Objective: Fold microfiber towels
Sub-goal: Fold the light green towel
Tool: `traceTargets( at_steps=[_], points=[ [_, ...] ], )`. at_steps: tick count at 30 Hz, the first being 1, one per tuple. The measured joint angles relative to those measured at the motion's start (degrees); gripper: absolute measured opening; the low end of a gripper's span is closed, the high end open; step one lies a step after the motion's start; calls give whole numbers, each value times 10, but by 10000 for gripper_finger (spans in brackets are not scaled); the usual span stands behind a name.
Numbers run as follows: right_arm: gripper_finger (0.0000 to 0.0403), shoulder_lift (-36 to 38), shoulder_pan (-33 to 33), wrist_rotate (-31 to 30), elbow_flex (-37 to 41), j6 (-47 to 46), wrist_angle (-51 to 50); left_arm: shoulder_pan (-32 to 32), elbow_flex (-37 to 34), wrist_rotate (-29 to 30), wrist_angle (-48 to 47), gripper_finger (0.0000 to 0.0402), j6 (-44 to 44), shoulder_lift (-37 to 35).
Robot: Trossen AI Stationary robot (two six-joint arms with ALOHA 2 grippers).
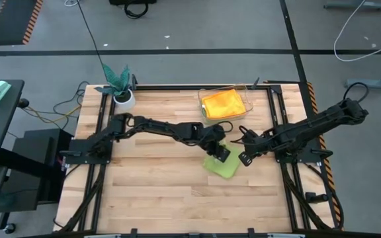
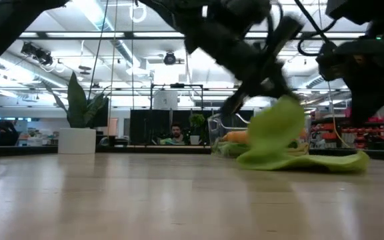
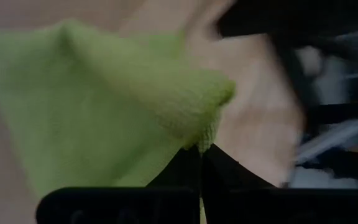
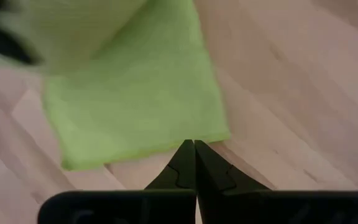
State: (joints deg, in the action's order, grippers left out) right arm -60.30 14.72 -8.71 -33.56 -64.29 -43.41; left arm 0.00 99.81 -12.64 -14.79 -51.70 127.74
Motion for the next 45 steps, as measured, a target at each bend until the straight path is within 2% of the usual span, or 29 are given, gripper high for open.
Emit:
traceTargets(
  at_steps=[6, 19, 25, 29, 36, 39, 42, 45],
  points=[
    [1, 5, 8, 2, 19, -7, -8, -7, 38, -19, 3, 4, -2, 14],
    [1, 17, 3, -5, 24, -10, -2, -27, 39, -36, 10, 4, -32, 24],
    [1, 49, -66, -4, 24, 31, 9, -40, 38, -35, 20, 4, -44, 33],
    [1, 55, -107, 38, 24, 76, 33, -48, 40, -35, 41, 4, -47, 35],
    [0, 66, -182, 39, 24, 142, 70, -58, 44, -35, 41, 4, -47, 36],
    [0, 70, -217, 63, 24, 165, 83, -62, 44, -35, 41, 4, -47, 36],
    [0, 69, -236, 90, 24, 182, 84, -64, 44, -36, 38, 4, -49, 36],
    [1, 69, -237, 93, 24, 187, 85, -67, 44, -39, 45, 4, -49, 36]
  ],
)
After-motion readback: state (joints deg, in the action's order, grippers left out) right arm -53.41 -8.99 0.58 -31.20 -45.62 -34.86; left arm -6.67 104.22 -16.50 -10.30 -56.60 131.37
